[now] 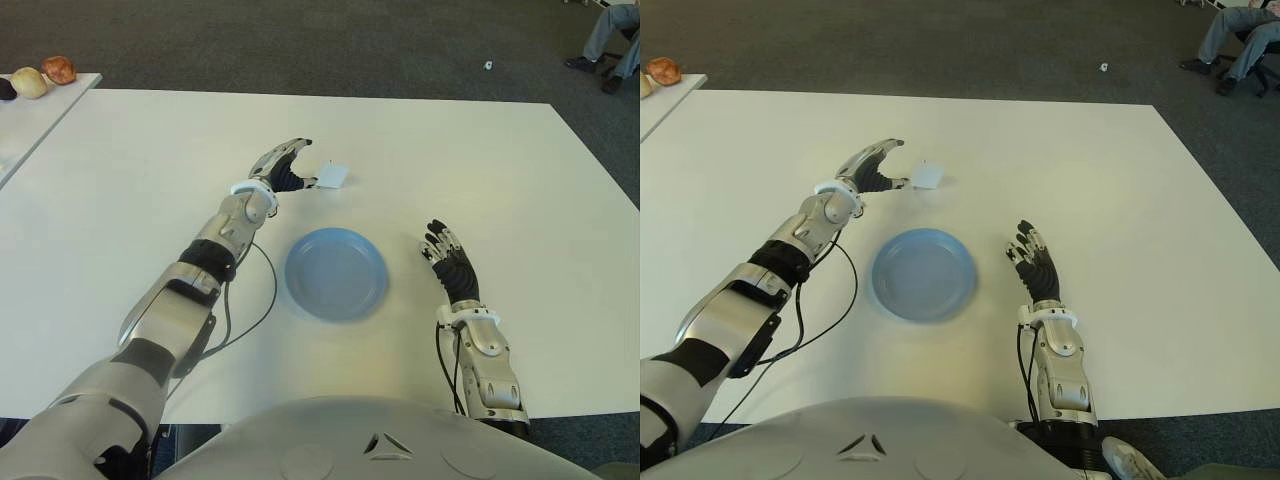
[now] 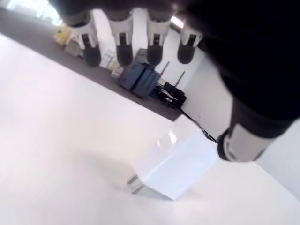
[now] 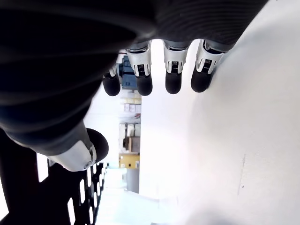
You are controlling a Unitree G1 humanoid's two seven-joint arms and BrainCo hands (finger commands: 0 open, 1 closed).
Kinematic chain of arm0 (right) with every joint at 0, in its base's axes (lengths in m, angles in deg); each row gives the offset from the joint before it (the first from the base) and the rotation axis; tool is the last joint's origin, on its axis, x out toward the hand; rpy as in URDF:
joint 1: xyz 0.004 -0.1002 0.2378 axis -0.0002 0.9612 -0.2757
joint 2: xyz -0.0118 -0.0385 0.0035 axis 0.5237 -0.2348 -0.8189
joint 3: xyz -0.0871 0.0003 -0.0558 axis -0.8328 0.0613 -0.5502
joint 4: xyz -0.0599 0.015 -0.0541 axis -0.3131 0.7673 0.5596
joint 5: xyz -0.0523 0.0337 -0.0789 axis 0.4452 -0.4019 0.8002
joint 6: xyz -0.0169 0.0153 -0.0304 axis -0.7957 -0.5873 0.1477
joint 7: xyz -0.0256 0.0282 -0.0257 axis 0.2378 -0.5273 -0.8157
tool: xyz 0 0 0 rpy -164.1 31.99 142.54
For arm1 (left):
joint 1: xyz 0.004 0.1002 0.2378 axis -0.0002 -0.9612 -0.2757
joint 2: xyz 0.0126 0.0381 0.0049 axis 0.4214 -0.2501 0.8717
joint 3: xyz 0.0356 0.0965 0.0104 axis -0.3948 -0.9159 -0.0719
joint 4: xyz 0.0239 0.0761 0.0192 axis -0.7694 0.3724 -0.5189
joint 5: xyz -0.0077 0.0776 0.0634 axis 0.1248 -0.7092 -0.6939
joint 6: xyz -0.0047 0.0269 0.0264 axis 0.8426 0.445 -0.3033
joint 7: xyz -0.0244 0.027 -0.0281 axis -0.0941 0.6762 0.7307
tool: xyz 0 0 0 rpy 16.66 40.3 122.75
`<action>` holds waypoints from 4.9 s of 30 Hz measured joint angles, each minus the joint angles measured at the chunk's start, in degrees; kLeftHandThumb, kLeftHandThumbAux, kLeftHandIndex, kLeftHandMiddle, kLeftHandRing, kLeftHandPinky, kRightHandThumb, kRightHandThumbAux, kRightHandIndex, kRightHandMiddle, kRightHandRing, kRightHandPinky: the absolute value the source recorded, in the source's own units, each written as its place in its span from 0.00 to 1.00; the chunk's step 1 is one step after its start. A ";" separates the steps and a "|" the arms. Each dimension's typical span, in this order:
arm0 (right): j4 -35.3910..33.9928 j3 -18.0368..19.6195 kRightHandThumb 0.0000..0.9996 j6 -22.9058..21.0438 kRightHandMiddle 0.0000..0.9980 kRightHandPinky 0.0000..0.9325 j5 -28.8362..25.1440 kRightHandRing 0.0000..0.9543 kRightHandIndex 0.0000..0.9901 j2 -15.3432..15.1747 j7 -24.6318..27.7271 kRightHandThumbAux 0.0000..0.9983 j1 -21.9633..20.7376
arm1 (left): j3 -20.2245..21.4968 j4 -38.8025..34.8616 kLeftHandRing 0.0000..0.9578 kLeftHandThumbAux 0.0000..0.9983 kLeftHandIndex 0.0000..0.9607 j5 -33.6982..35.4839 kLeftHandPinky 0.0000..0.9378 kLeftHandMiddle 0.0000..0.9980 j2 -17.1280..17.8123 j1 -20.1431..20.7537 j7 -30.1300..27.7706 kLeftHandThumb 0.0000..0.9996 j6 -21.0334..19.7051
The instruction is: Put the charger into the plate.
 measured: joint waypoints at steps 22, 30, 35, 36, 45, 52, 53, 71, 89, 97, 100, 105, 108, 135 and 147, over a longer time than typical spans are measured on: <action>0.19 -0.54 0.00 1.16 0.07 0.05 0.07 0.06 0.01 0.05 0.12 0.63 0.71 | -7.38 11.81 0.00 0.66 0.00 -3.70 0.00 0.00 -7.30 10.61 2.32 0.00 4.76; 0.45 -0.79 0.00 2.17 0.08 0.05 0.10 0.06 0.01 0.13 0.11 0.63 1.00 | -9.35 14.55 0.00 0.68 0.00 -4.45 0.01 0.00 -8.89 12.72 2.32 0.00 5.60; 0.54 -0.93 0.00 2.53 0.07 0.05 0.16 0.06 0.02 0.20 0.07 0.62 1.10 | -9.82 15.91 0.00 0.69 0.00 -4.60 0.01 0.00 -9.29 13.52 2.32 0.00 5.93; 0.56 -0.97 0.00 2.62 0.07 0.05 0.18 0.06 0.02 0.20 0.05 0.62 1.14 | -10.00 16.11 0.00 0.69 0.00 -4.64 0.01 0.00 -9.34 13.68 2.32 0.00 6.03; 0.48 -1.12 0.00 2.93 0.08 0.06 0.53 0.06 0.02 0.53 -0.62 0.59 1.47 | -11.29 17.27 0.00 0.68 0.00 -5.08 0.00 0.00 -9.71 14.23 2.32 0.00 6.92; 0.24 -1.08 0.00 2.93 0.09 0.06 0.47 0.07 0.03 0.78 -0.78 0.57 1.72 | -11.43 17.64 0.00 0.69 0.00 -5.10 0.00 0.00 -9.68 14.25 2.32 0.00 7.13; 0.22 -1.06 0.00 2.93 0.09 0.06 0.43 0.07 0.03 0.83 -0.78 0.57 1.75 | -11.45 17.70 0.00 0.69 0.00 -5.10 0.00 0.00 -9.67 14.25 2.32 0.00 7.13; -0.31 -0.15 0.00 2.95 0.09 0.05 -0.43 0.06 0.04 0.89 0.33 0.57 2.21 | -14.05 20.58 0.00 0.62 0.00 -7.96 0.00 0.00 -9.31 14.25 1.96 0.00 3.16; -1.04 0.42 0.00 3.65 0.09 0.05 -0.55 0.06 0.03 0.80 1.11 0.58 3.54 | -18.54 22.20 0.00 0.56 0.00 -14.15 0.00 0.00 -8.77 14.51 6.22 0.00 -3.77; -1.61 0.74 0.00 3.65 0.09 0.05 -0.97 0.06 0.03 0.79 1.22 0.58 4.07 | -18.53 23.61 0.00 0.54 0.00 -14.37 0.00 0.00 -8.13 14.49 5.75 0.00 -4.39; -2.03 0.96 0.00 3.65 0.09 0.05 -1.03 0.06 0.03 0.78 1.22 0.58 4.23 | -18.50 24.21 0.00 0.53 0.00 -14.35 0.00 0.00 -7.90 14.44 5.10 0.00 -4.72; -3.32 1.20 0.00 3.65 0.10 0.06 -1.03 0.07 0.03 0.71 1.19 0.57 4.64 | -18.51 24.46 0.00 0.51 0.00 -14.36 0.00 0.00 -7.34 14.26 4.89 0.00 -5.10; -3.96 1.30 0.00 3.64 0.10 0.06 -1.02 0.07 0.03 0.69 1.17 0.57 4.89 | -18.42 24.59 0.00 0.50 0.00 -14.34 0.00 0.00 -6.94 14.16 4.30 0.00 -5.51; -5.91 1.87 0.00 3.62 0.13 0.05 -0.48 0.09 0.04 0.39 0.92 0.51 5.77 | -13.52 17.52 0.00 0.44 0.00 -8.02 0.01 0.00 8.14 9.59 -12.40 0.00 1.63; -6.49 2.13 0.00 3.32 0.13 0.05 -1.07 0.09 0.04 0.20 1.07 0.52 5.60 | -10.66 -10.65 0.02 0.42 0.01 -4.10 0.10 0.00 25.92 -0.48 -31.94 0.00 6.40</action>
